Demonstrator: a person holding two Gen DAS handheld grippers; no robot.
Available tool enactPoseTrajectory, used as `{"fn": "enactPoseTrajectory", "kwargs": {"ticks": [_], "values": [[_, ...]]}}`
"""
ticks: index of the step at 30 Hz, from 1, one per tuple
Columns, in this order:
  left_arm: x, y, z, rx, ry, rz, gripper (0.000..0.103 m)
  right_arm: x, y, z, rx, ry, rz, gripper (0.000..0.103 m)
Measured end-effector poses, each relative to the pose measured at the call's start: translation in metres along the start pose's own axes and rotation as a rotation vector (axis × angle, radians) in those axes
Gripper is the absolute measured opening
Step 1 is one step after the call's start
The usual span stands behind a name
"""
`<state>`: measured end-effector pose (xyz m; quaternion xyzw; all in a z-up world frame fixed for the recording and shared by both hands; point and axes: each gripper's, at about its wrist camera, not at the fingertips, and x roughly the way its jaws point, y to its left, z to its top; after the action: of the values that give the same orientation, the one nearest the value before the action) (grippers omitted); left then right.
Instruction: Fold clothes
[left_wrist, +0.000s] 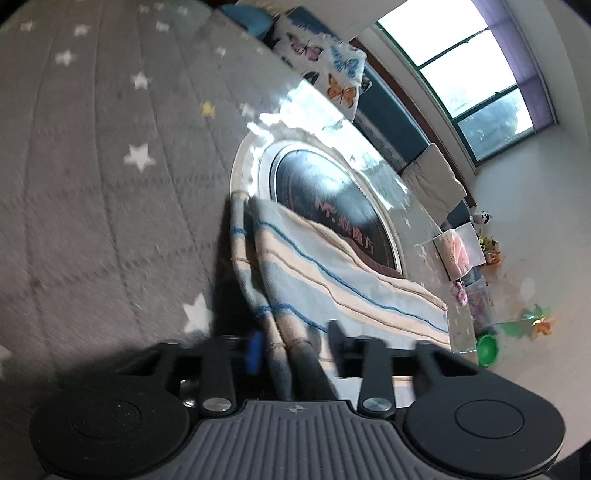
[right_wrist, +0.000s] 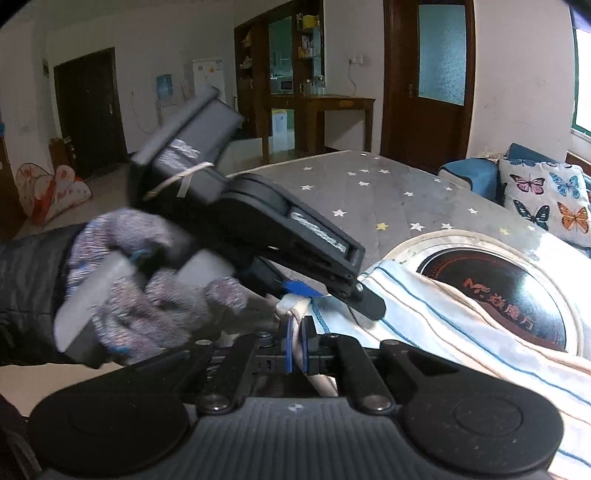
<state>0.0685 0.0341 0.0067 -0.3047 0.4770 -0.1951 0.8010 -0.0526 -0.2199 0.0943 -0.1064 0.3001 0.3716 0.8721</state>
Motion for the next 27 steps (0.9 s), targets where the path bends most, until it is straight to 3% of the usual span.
{"fn": "enactPoseTrajectory", "kwargs": {"ticks": [3, 7, 11, 17, 27], "values": [[0.005, -0.001, -0.001, -0.002, 0.001, 0.018, 0.012, -0.003, -0.005, -0.003, 0.012, -0.009, 0.006, 0.005], [0.002, -0.007, 0.000, 0.018, -0.014, 0.028, 0.011, -0.017, -0.027, -0.010, 0.066, -0.035, 0.002, 0.015], [-0.003, -0.021, 0.000, 0.050, -0.032, 0.030, 0.011, -0.025, -0.063, -0.022, 0.128, -0.028, -0.128, 0.018], [-0.012, -0.047, 0.003, 0.083, -0.058, 0.014, 0.010, 0.005, -0.134, -0.034, 0.228, 0.042, -0.370, 0.018], [-0.017, -0.070, 0.010, 0.099, -0.064, 0.000, 0.010, 0.056, -0.193, -0.034, 0.262, 0.091, -0.470, 0.018]]}}
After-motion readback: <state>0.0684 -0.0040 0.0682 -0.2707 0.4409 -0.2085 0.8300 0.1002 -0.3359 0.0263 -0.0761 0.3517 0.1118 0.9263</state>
